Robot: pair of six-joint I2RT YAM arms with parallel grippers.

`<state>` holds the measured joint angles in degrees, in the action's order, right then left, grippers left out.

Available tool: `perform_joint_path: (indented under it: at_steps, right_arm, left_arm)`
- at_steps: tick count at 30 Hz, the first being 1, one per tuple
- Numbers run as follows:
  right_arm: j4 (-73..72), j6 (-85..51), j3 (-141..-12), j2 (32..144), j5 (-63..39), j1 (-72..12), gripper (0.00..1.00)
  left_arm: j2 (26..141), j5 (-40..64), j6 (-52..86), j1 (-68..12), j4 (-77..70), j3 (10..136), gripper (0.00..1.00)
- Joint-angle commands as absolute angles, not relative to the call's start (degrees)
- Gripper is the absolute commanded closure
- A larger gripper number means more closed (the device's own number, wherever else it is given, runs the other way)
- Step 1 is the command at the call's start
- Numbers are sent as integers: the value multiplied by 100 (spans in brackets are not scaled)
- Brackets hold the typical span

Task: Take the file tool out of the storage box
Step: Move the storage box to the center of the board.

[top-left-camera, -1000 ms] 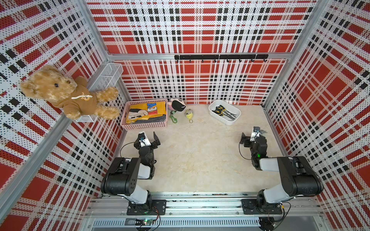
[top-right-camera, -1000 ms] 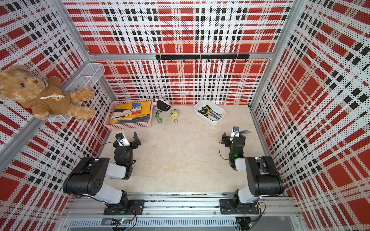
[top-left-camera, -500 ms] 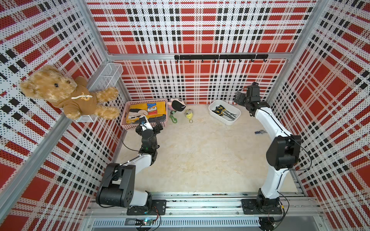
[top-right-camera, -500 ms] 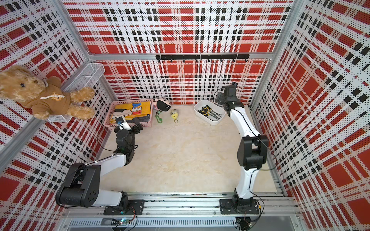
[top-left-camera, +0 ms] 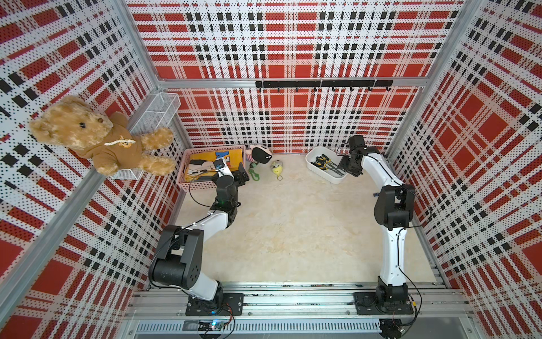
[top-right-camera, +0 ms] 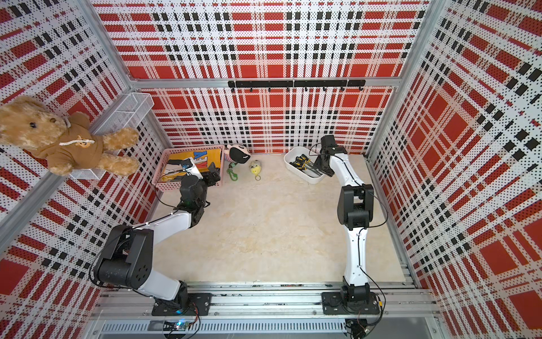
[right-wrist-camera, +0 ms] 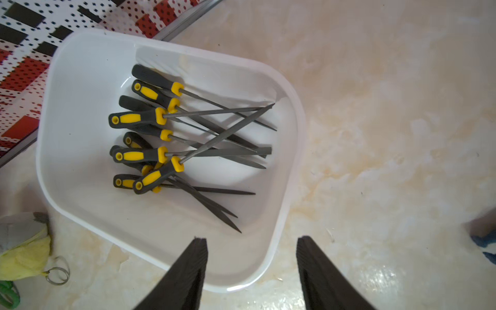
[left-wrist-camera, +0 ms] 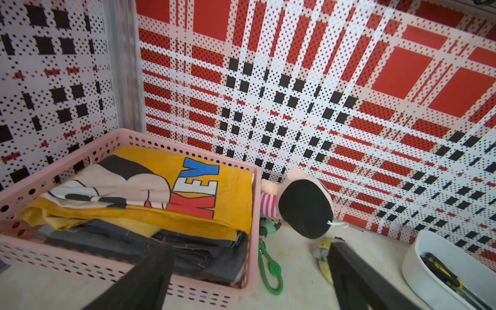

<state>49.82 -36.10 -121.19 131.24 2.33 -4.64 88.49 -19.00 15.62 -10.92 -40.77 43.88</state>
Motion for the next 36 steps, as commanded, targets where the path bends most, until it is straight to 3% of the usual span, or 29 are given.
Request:
perform_joint_path:
  at_steps: [1, 6, 15, 21, 29, 32, 34, 36]
  right_arm:
    - [5060, -3689, -11973, 13084, 227, -388, 39]
    - [4717, -3747, -11494, 12978, 137, -343, 42]
    - [4626, -3839, -11470, 13097, -44, -352, 82]
    - [4476, -3890, -10817, 12597, 23, -537, 90]
    - [3792, -4518, -8580, 11100, 11, -1292, 80]
    - [3536, -4787, -7871, 10502, -14, -1719, 66]
    - [3528, -4796, -7668, 10263, -75, -1928, 49]
    - [3675, -4697, -7646, 10076, -128, -2020, 40]
  left_arm:
    - [8841, -1800, 1705, -1193, -3929, 4254, 5]
    - [8915, -1776, 1652, -1230, -3885, 4288, 5]
    - [9011, -1758, 1503, -1216, -3713, 4508, 5]
    - [8991, -1707, 1603, -1225, -3636, 4523, 5]
    - [9136, -1273, 1667, -1375, -3378, 4880, 5]
    - [9214, -1249, 1701, -1572, -3298, 5012, 6]
    - [9276, -1207, 1705, -1629, -3195, 5132, 5]
    - [9365, -1097, 1718, -1724, -2981, 5343, 6]
